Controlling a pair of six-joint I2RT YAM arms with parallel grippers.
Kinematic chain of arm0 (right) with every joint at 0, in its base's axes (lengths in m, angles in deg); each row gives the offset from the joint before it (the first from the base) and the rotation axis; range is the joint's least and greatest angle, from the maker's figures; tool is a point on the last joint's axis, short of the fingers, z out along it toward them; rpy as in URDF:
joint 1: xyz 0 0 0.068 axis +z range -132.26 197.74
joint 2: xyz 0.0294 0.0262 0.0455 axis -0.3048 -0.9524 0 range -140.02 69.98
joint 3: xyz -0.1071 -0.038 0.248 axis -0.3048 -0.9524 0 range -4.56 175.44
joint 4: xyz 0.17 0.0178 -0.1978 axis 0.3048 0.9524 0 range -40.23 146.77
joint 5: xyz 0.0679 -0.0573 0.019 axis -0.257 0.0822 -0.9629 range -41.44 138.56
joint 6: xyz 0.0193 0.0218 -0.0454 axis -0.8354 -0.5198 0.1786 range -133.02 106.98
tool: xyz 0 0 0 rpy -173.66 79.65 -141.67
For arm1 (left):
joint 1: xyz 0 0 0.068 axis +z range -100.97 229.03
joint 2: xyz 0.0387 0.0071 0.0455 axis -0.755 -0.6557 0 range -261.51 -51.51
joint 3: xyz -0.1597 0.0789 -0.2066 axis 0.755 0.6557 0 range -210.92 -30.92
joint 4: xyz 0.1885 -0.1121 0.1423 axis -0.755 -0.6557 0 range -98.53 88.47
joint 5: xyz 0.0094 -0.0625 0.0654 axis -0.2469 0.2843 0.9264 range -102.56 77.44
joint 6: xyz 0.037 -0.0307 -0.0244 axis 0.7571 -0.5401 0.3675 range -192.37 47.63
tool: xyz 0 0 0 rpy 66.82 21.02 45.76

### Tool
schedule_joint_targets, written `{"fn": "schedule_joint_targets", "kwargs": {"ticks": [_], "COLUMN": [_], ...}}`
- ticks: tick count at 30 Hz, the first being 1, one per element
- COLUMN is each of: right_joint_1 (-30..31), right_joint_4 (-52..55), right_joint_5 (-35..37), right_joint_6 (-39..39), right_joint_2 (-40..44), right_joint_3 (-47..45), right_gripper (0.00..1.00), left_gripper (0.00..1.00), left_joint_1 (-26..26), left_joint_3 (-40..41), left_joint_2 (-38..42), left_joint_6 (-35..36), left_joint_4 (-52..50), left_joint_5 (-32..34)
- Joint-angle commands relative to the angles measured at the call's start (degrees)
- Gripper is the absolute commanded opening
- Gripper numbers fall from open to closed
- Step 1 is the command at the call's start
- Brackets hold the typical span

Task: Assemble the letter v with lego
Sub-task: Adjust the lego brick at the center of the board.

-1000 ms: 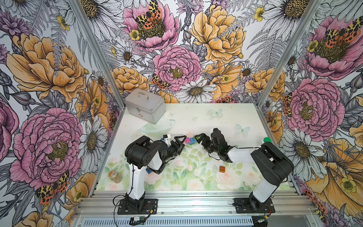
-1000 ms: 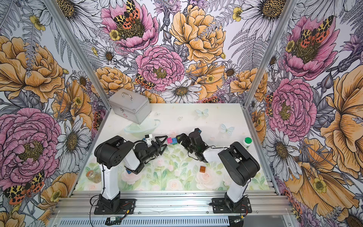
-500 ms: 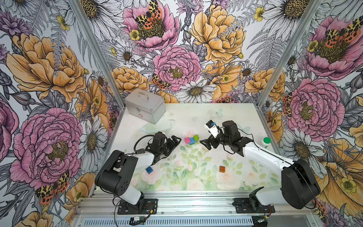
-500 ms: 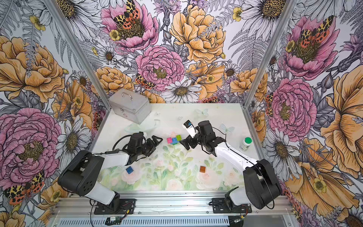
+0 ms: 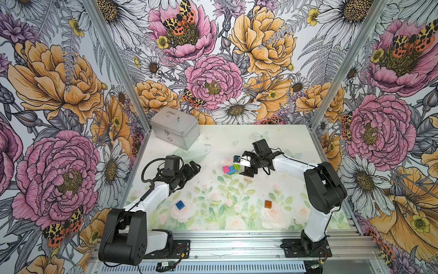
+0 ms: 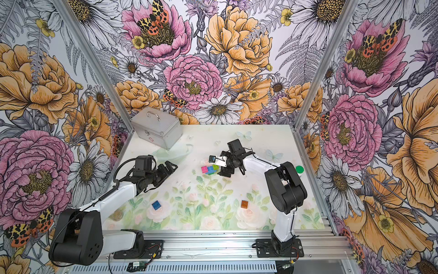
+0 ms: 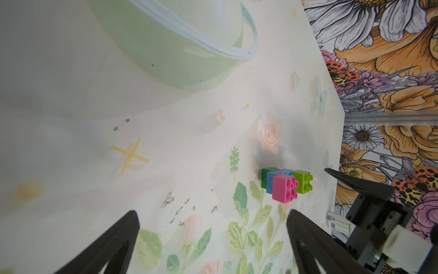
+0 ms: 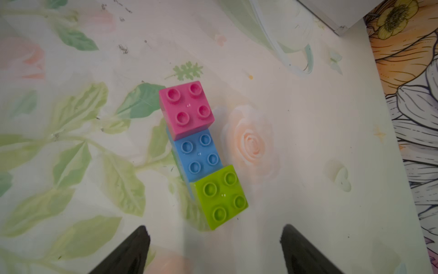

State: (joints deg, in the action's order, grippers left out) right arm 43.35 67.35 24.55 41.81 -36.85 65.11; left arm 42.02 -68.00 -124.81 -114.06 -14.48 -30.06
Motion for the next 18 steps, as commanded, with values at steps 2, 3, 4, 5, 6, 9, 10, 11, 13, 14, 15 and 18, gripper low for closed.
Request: {"fn": "schedule_joint_targets", "kwargs": {"ticks": [2, 3, 4, 5, 6, 9, 10, 11, 13, 14, 15, 18], "right_joint_1": [0.9, 1.0, 1.2, 1.3, 1.5, 2.2, 2.5, 2.7, 3.1, 3.2, 3.3, 3.3], "right_joint_4": [0.9, 0.9, 0.9, 0.8, 0.8, 1.5, 1.9, 2.2, 3.0, 3.4, 3.8, 5.6], "right_joint_5": [-0.2, -0.3, -0.4, -0.5, -0.5, -1.3, -1.7, -2.0, -2.2, -2.3, -2.5, -3.9], "right_joint_6": [4.4, 4.4, 4.4, 4.6, 4.6, 4.9, 5.1, 5.1, 5.0, 4.9, 4.7, 3.1], "right_joint_2": [-3.1, -3.8, -4.4, -5.0, -5.5, -6.8, -7.2, -7.5, -7.6, -7.7, -7.5, -6.8], "right_joint_3": [4.2, 4.7, 5.0, 5.4, 5.7, 6.7, 7.0, 7.3, 7.7, 7.8, 7.9, 8.2], "right_gripper": [0.85, 0.84, 0.81, 0.77, 0.73, 0.6, 0.59, 0.58, 0.53, 0.5, 0.47, 0.39], "left_gripper": [0.99, 0.99, 0.99, 0.99, 0.99, 0.99, 0.99, 0.99, 0.99, 0.99, 0.99, 0.99], "left_joint_1": [1.2, 1.3, 1.4, 1.5, 1.6, 2.1, 2.3, 2.3, 2.7, 2.9, 3.0, 3.3], "left_joint_3": [0.1, 0.0, 0.1, 0.1, 0.1, 0.1, 0.2, 0.2, 0.3, 0.3, 0.3, 0.5], "left_joint_2": [0.1, 0.0, -0.1, -0.2, -0.2, -0.4, -0.5, -0.6, -0.9, -1.1, -1.1, -1.3], "left_joint_6": [3.2, 3.3, 3.4, 3.5, 3.7, 4.0, 4.1, 4.1, 4.2, 4.3, 4.4, 4.6], "left_joint_4": [-1.7, -1.7, -1.8, -1.7, -1.7, -1.7, -1.7, -1.7, -1.7, -1.7, -1.7, -1.7], "left_joint_5": [-2.1, -2.1, -2.3, -2.4, -2.4, -2.6, -2.6, -2.7, -2.7, -2.8, -2.9, -2.8]}}
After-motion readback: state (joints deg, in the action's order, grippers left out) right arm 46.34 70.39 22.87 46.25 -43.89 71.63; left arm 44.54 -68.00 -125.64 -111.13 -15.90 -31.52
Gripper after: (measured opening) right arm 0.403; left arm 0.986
